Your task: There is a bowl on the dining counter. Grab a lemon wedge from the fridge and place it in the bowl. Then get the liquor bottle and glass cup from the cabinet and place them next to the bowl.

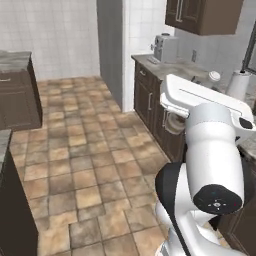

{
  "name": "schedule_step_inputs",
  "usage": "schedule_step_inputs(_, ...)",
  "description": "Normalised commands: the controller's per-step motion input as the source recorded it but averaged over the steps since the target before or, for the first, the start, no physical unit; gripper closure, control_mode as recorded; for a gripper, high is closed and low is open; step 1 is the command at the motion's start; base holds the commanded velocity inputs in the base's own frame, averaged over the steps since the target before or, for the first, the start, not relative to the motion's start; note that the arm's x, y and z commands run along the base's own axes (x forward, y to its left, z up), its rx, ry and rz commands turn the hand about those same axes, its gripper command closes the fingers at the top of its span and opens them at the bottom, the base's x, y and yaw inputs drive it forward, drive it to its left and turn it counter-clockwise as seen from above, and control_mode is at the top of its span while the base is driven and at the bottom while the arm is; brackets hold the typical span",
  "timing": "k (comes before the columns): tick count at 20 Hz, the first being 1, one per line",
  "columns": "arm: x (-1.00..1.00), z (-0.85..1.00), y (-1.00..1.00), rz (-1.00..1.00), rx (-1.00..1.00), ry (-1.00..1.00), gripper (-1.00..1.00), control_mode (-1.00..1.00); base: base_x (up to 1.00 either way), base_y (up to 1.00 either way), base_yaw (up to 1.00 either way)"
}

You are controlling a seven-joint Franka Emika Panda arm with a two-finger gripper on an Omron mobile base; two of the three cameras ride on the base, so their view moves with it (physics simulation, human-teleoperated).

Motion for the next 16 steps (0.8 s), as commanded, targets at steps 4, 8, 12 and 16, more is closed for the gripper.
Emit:
schedule_step_inputs(4, 0.00, 0.00, 0.00, 0.00, 0.00, 0.00, 1.00, 1.00, 1.00, 0.05, 0.26)
schedule_step_inputs(8, 0.00, 0.00, 0.00, 0.00, 0.00, 0.00, 1.00, 1.00, 1.00, 0.02, 0.27)
schedule_step_inputs(12, 0.00, 0.00, 0.00, 0.00, 0.00, 0.00, 1.00, 1.00, 1.00, -0.03, 0.24)
schedule_step_inputs(16, 0.00, 0.00, 0.00, 0.00, 0.00, 0.00, 1.00, 1.00, 1.00, -0.14, 0.16)
